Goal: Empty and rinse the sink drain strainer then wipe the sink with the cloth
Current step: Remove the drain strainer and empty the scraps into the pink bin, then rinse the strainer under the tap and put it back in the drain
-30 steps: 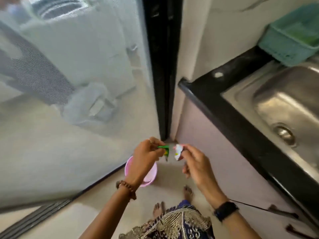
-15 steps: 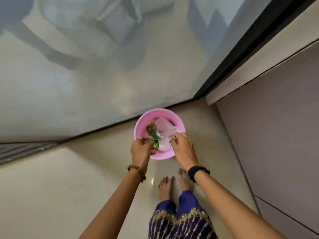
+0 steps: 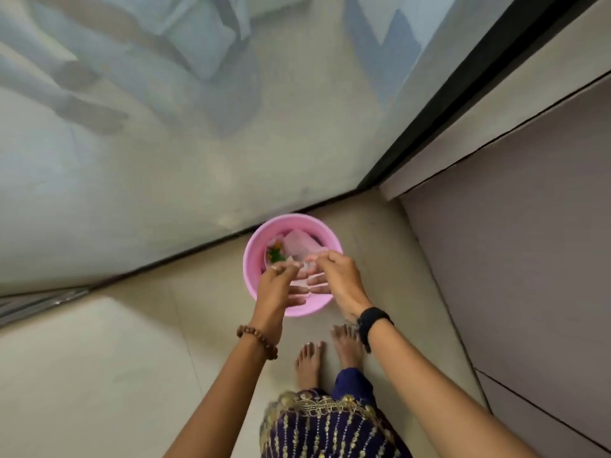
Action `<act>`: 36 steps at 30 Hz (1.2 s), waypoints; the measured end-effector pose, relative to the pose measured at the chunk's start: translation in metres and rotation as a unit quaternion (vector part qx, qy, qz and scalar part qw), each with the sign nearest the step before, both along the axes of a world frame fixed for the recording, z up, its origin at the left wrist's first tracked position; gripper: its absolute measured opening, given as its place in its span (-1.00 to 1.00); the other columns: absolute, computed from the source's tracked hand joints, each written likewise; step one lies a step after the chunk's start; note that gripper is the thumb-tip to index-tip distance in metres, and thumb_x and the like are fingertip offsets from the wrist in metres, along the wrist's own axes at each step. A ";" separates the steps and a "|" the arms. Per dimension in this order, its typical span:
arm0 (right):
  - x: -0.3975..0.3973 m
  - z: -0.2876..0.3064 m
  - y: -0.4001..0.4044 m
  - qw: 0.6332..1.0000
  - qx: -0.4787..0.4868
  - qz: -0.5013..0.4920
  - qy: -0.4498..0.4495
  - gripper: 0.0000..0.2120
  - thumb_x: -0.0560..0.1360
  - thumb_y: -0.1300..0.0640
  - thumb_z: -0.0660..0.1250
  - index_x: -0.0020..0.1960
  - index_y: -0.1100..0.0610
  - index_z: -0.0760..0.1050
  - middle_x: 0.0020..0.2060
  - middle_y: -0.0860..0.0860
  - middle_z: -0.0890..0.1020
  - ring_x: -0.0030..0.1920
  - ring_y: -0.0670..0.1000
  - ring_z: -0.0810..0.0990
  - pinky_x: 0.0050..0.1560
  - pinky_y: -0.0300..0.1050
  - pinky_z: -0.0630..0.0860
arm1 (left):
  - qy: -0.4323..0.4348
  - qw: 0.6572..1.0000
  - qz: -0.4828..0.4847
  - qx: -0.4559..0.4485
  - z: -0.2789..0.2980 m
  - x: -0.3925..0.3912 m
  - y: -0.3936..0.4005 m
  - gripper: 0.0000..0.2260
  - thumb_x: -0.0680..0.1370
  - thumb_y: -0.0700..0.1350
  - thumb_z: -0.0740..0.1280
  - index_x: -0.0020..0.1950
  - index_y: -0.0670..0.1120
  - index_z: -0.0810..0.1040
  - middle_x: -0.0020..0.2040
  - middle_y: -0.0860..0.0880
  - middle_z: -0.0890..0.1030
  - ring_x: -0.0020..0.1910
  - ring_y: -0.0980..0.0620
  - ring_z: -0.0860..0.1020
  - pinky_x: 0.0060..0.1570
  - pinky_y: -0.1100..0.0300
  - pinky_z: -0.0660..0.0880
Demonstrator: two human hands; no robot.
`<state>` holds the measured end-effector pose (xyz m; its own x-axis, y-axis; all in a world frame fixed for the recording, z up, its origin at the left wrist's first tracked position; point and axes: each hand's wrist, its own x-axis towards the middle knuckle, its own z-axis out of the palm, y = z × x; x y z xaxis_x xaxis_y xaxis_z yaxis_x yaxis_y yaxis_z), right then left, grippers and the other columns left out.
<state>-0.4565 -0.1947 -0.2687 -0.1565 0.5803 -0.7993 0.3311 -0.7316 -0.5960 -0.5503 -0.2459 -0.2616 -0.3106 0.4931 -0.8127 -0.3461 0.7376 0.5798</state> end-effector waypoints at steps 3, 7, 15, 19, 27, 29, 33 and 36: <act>0.023 0.101 0.011 0.997 -0.005 -0.061 0.049 -0.87 0.50 0.22 0.22 -0.12 0.15 0.55 -0.43 0.00 0.53 -0.49 -0.08 0.48 -0.52 -0.30 0.43 | -0.070 0.996 0.056 0.011 0.093 0.018 0.015 -0.84 0.56 -0.13 0.21 -0.15 -0.14 0.54 -0.36 -0.05 0.56 -0.53 0.12 0.48 -0.54 0.34 0.42; 0.068 0.250 0.019 0.987 0.045 -0.098 0.117 -0.83 0.51 0.20 0.19 -0.20 0.11 0.52 -0.46 -0.04 0.47 -0.53 -0.12 0.40 -0.53 -0.32 0.32 | -0.140 0.988 0.025 0.064 0.230 0.056 0.029 -0.72 0.53 -0.07 0.25 -0.36 -0.11 0.50 -0.57 0.03 0.48 -0.60 0.13 0.42 -0.55 0.31 0.39; 0.211 0.463 -0.013 0.945 0.197 -0.190 0.179 -0.74 0.53 0.17 0.14 -0.25 0.09 0.53 -0.46 0.00 0.51 -0.51 -0.09 0.40 -0.48 -0.26 0.29 | -0.293 0.924 -0.171 0.175 0.435 0.191 0.053 -0.65 0.55 -0.04 0.17 -0.44 -0.06 0.39 -0.63 0.05 0.36 -0.67 0.15 0.32 -0.55 0.31 0.31; 0.297 0.512 -0.033 0.911 0.269 -0.282 0.137 -0.79 0.55 0.16 0.14 -0.17 0.12 0.51 -0.41 0.02 0.47 -0.47 -0.10 0.41 -0.47 -0.29 0.32 | -0.311 0.878 -0.305 0.197 0.488 0.281 0.063 -0.59 0.56 -0.05 0.17 -0.51 -0.05 0.44 -0.61 0.05 0.41 -0.64 0.16 0.37 -0.56 0.35 0.36; 0.465 0.524 -0.049 0.843 0.314 -0.437 0.006 -0.78 0.54 0.21 0.19 -0.23 0.11 0.54 -0.49 -0.06 0.52 -0.54 -0.13 0.44 -0.53 -0.34 0.36 | -0.244 0.826 -0.488 0.142 0.500 0.481 0.085 -0.64 0.59 -0.09 0.10 -0.42 -0.08 0.33 -0.67 0.06 0.40 -0.71 0.16 0.34 -0.66 0.42 0.28; 0.510 0.517 -0.047 0.835 0.311 -0.453 -0.020 -0.79 0.53 0.20 0.21 -0.23 0.09 0.54 -0.49 -0.08 0.54 -0.53 -0.14 0.45 -0.53 -0.36 0.36 | -0.233 0.820 -0.508 0.127 0.492 0.530 0.090 -0.64 0.58 -0.10 0.12 -0.43 -0.07 0.34 -0.67 0.05 0.41 -0.71 0.16 0.34 -0.66 0.42 0.29; 0.591 0.496 -0.042 0.814 0.307 -0.486 -0.085 -0.83 0.53 0.15 0.23 -0.19 0.13 0.55 -0.40 -0.01 0.56 -0.43 -0.08 0.49 -0.44 -0.30 0.38 | -0.192 0.800 -0.552 0.137 0.476 0.616 0.098 -0.68 0.57 -0.09 0.17 -0.38 -0.07 0.47 -0.59 0.06 0.52 -0.63 0.18 0.44 -0.57 0.37 0.40; 0.648 0.476 -0.039 0.803 0.304 -0.477 -0.188 -0.87 0.54 0.10 0.24 -0.09 0.13 0.52 -0.26 -0.02 0.61 -0.27 -0.06 0.54 -0.33 -0.31 0.42 | -0.146 0.774 -0.596 0.156 0.465 0.674 0.107 -0.79 0.56 -0.11 0.21 -0.25 -0.10 0.51 -0.44 0.04 0.56 -0.50 0.14 0.50 -0.48 0.36 0.47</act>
